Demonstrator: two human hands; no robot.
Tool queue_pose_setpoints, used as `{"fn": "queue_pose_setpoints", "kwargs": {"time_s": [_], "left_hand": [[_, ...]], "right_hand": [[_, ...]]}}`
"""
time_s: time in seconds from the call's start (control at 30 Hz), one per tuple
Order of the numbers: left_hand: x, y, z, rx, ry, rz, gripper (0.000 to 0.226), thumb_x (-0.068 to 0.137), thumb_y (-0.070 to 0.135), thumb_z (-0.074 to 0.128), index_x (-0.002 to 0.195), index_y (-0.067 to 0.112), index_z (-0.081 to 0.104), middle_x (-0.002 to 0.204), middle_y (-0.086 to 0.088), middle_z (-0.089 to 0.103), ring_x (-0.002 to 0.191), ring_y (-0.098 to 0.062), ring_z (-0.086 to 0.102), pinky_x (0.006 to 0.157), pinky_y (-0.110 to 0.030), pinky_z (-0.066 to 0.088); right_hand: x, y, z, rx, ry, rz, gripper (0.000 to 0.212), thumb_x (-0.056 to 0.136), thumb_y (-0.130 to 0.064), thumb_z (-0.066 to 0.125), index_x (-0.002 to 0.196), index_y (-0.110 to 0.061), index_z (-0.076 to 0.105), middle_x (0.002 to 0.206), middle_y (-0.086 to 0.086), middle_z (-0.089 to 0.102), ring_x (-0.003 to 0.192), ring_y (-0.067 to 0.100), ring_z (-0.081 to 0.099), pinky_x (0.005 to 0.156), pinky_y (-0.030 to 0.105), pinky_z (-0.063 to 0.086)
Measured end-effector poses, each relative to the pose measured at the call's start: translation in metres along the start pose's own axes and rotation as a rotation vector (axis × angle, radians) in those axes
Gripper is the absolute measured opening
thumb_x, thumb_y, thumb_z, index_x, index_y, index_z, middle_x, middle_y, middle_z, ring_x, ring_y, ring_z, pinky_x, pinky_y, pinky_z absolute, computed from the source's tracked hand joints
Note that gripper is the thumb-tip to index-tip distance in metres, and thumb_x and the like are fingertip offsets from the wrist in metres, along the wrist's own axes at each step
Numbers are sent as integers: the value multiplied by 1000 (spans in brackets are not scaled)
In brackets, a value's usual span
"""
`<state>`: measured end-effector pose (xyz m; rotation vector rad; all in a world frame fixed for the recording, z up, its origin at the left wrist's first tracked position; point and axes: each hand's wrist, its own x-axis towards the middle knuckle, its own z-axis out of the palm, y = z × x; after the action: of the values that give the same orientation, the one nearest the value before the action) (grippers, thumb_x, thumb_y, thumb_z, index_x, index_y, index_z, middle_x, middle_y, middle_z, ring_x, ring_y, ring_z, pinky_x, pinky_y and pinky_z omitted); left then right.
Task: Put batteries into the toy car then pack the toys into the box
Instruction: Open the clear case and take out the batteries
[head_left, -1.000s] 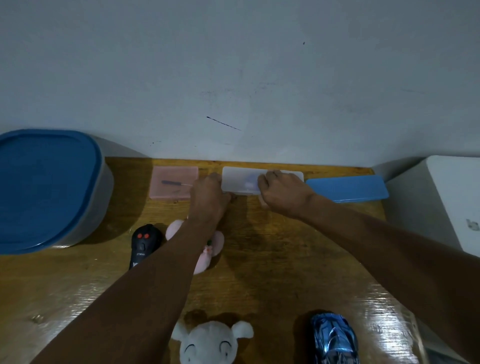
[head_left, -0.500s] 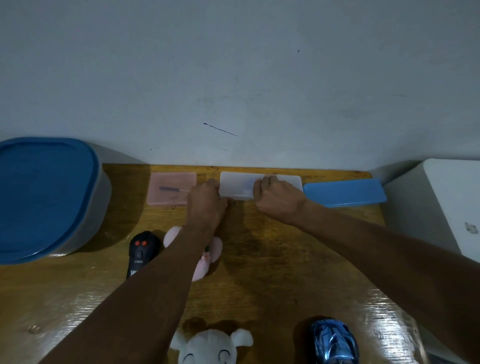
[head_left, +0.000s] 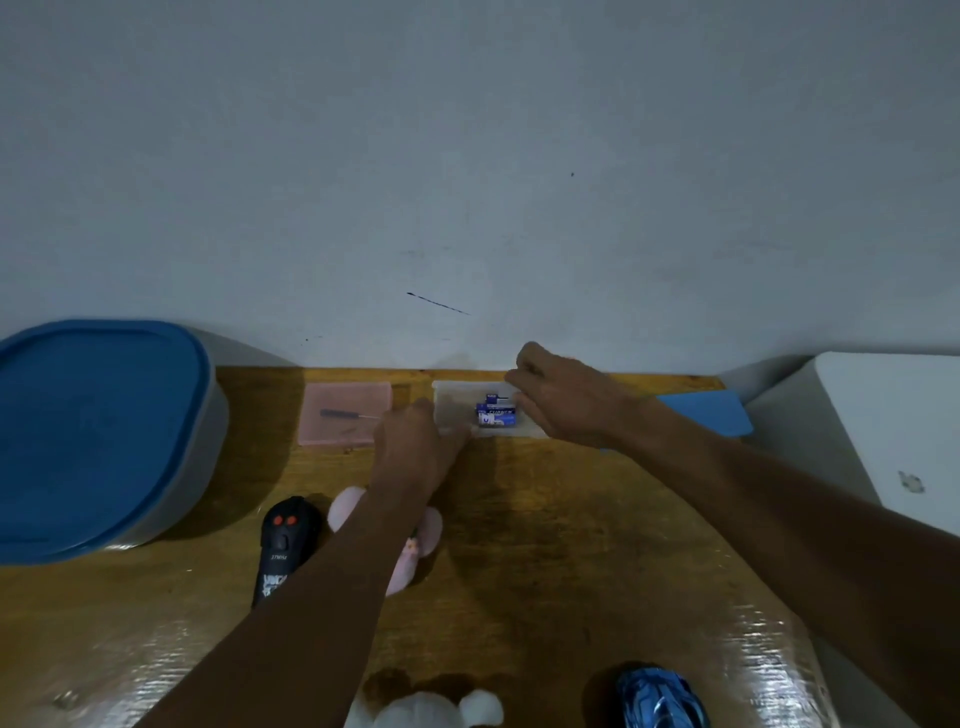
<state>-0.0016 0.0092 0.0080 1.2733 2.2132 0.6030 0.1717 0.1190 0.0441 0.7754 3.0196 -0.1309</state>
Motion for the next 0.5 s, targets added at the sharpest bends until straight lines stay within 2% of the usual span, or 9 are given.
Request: {"fn": "queue_pose_setpoints", "kwargs": {"time_s": [0.1, 0.2, 0.27, 0.37, 0.43, 0.5], "left_hand": [[-2, 4, 1, -8, 33, -42, 48, 82, 45, 69, 116, 12, 62, 104, -9, 71, 89, -22, 64, 71, -28, 50], [-3, 8, -1, -37, 44, -36, 48, 82, 40, 71, 121, 15, 60, 104, -9, 71, 91, -24, 64, 75, -30, 51], [-3, 9, -1, -58, 54, -44, 43, 82, 36, 72, 119, 15, 62, 103, -9, 71, 90, -24, 65, 76, -30, 51], [-4, 11, -1, -80, 74, -62, 39, 83, 32, 72, 116, 13, 64, 102, -10, 71, 90, -24, 64, 75, -28, 47], [-5, 12, 0, -92, 78, -57, 38, 83, 31, 72, 116, 13, 65, 101, -10, 72, 89, -24, 64, 76, -29, 49], [-6, 12, -1, -102, 80, -49, 34, 84, 29, 71, 114, 13, 66, 99, -9, 72, 88, -23, 65, 79, -31, 52]], "right_hand": [[3, 3, 4, -150, 62, 7, 27, 86, -19, 64, 111, -9, 62, 105, 11, 60, 92, 26, 55, 69, 36, 45], [9, 3, 3, -172, 154, 29, 24, 80, -12, 70, 103, -7, 66, 96, 13, 66, 85, 29, 58, 64, 36, 47], [12, 3, 3, -138, 221, 66, 21, 77, -5, 73, 97, -4, 66, 90, 15, 66, 78, 31, 59, 56, 35, 50], [16, 1, 5, -137, 240, 174, 30, 62, 10, 78, 87, -2, 65, 86, 14, 59, 73, 28, 56, 47, 30, 44], [19, 3, 10, -102, 244, 221, 36, 54, 19, 75, 82, -1, 63, 82, 16, 58, 69, 30, 56, 47, 31, 44], [21, 4, 14, -70, 257, 255, 40, 53, 19, 76, 86, 0, 63, 83, 17, 62, 68, 31, 60, 53, 32, 50]]}}
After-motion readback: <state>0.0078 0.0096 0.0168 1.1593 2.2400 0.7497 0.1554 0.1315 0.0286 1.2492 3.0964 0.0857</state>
